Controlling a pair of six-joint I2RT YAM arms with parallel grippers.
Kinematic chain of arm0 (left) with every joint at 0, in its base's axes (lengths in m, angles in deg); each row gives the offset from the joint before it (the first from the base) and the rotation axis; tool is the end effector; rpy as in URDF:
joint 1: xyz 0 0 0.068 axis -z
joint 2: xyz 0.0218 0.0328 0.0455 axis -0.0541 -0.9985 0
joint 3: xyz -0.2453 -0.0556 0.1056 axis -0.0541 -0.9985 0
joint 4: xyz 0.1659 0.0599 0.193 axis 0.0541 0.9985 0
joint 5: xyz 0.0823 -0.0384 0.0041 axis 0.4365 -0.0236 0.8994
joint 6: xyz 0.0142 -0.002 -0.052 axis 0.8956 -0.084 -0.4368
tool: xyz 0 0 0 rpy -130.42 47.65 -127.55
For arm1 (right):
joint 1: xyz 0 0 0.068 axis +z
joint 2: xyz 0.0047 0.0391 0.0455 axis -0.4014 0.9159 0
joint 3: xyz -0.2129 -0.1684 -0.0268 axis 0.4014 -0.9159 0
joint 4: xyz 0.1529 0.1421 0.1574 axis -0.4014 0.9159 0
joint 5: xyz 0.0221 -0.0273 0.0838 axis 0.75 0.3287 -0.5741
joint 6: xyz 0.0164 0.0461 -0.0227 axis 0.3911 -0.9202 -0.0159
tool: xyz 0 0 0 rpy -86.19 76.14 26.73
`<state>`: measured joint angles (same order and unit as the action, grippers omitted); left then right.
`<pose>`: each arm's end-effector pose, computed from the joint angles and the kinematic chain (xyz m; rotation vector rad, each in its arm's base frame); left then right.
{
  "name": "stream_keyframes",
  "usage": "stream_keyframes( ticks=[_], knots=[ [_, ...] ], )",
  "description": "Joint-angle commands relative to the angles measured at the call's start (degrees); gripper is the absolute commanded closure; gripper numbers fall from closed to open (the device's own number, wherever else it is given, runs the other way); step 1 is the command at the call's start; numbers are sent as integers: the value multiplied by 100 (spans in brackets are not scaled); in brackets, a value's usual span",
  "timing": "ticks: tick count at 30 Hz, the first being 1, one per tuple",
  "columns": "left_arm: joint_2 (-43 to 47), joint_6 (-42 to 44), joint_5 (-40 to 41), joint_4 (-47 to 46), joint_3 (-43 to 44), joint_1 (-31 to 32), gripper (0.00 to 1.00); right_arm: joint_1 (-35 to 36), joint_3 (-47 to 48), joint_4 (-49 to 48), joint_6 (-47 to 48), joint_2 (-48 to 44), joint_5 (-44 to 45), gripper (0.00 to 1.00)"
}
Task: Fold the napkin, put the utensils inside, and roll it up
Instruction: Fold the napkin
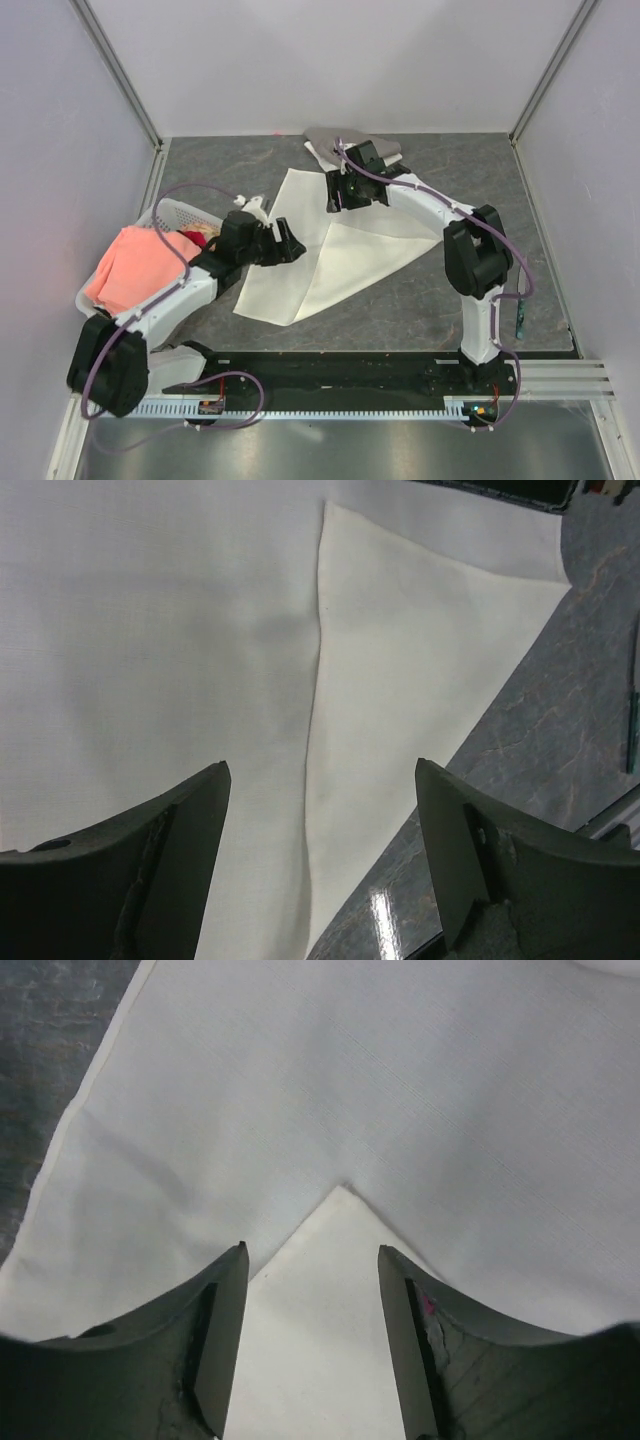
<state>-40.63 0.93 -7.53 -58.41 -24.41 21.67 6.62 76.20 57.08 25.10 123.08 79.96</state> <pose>0.2160 -0.1061 0.2267 -0.0548 2.2285 -0.7513 0.3962 0.2379 0.2295 -0.3808 2.4600 0.5446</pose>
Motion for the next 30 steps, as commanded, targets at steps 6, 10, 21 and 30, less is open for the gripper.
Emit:
stream_keyframes(
  ticks=[6, 10, 21, 30],
  knots=[
    [-2399, 928, 420, -641, 1843, 511, 27, 22, -2108, 2, -198, -2825, 1454, 30],
    [-3421, 1200, 464, -632, 2670, 686, 32, -31, -3201, 28, -646, -3989, 1763, 29],
    [-4838, 1666, 1219, -113, 3928, 1143, 49, -110, -4011, 837, -735, -5344, 1913, 26],
    [-5163, 1640, 2010, 133, 4131, 1328, 60, -102, -4125, 767, -717, -5291, 1824, 26]
  ],
)
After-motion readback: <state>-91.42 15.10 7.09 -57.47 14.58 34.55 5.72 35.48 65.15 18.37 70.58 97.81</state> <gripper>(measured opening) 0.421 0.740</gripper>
